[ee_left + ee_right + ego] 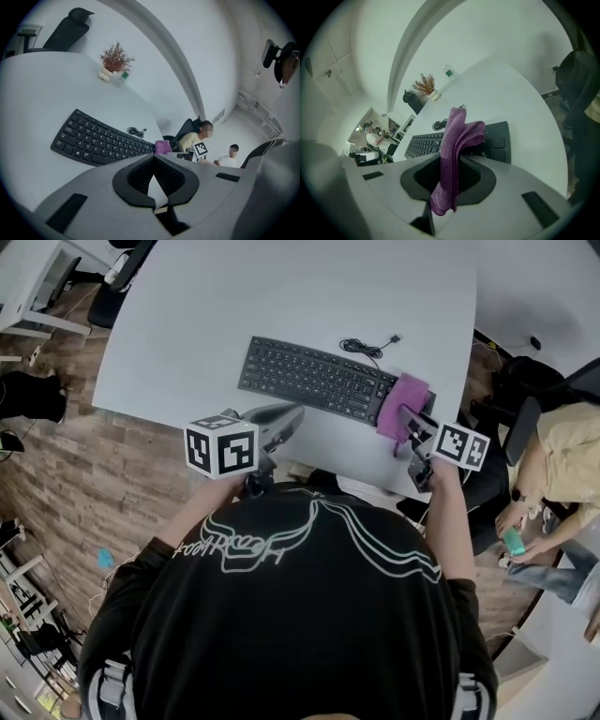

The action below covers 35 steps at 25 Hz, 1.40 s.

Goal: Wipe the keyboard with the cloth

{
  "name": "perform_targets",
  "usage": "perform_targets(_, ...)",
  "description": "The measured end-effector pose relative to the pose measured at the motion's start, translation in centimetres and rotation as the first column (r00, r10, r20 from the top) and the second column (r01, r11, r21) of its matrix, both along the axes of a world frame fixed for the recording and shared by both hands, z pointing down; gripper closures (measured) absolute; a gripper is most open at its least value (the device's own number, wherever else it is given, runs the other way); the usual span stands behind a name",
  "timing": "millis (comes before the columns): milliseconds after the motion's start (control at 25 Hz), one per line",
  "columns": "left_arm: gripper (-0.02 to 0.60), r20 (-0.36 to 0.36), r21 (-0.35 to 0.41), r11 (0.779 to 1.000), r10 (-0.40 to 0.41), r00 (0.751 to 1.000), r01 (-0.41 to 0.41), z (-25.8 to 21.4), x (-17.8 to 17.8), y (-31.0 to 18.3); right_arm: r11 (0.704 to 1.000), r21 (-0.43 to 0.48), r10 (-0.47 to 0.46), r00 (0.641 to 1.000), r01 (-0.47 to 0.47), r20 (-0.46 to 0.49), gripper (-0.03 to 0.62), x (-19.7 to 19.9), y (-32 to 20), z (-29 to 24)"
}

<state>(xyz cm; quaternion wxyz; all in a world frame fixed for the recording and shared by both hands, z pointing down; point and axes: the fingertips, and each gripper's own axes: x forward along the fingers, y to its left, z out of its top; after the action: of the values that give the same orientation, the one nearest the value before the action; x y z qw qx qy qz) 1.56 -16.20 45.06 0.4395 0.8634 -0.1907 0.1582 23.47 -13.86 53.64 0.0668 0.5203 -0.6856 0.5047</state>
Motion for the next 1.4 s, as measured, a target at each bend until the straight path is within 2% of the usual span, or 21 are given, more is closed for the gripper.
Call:
perform_targets(400,0.577,-0.014,-0.006,0.999,0.05,0.999,-0.05,-0.1,1.3,0.7,0.994,-0.02,0.109,0.991,-0.111,-0.082,0.539,5.2,3.3,0.5)
perform_targets(560,0.577,-0.016,0.003,0.998,0.066,0.998,-0.066,-0.3,1.5,0.9,0.988,0.013,0.156,0.985,-0.156,-0.072,0.539,5.6,4.0,0.1)
perform_targets(640,0.577,-0.026,0.002,0.998,0.07,0.997,-0.07,-0.6,1.5,1.1,0.988,0.045,0.153,0.986,-0.15,-0.071,0.54,5.0,4.0,-0.7)
perform_targets(760,0.577,-0.054,-0.001,0.998,0.069,0.996,-0.069,-1.5,1.4,1.2,0.989,0.103,0.111,0.989,-0.102,-0.094,0.539,3.4,3.7,-2.5)
perform_targets(1000,0.577,-0.081,0.058,0.994,0.096,0.992,-0.091,-4.2,-0.2,2.7,0.972,0.232,0.068,0.993,-0.045,-0.094,0.54,-2.2,4.9,-7.6)
perform_targets(1160,0.577,-0.123,0.126,0.986,0.128,0.984,-0.113,-7.9,-1.9,4.7,0.941,0.339,0.038,0.995,-0.004,-0.092,0.539,-7.1,6.4,-12.3)
perform_targets(1400,0.577,-0.104,0.254,0.956,0.179,0.978,-0.148,-9.7,-4.9,7.6,0.88,0.468,-0.046,0.995,0.085,-0.094,0.54,-14.9,9.6,-16.9)
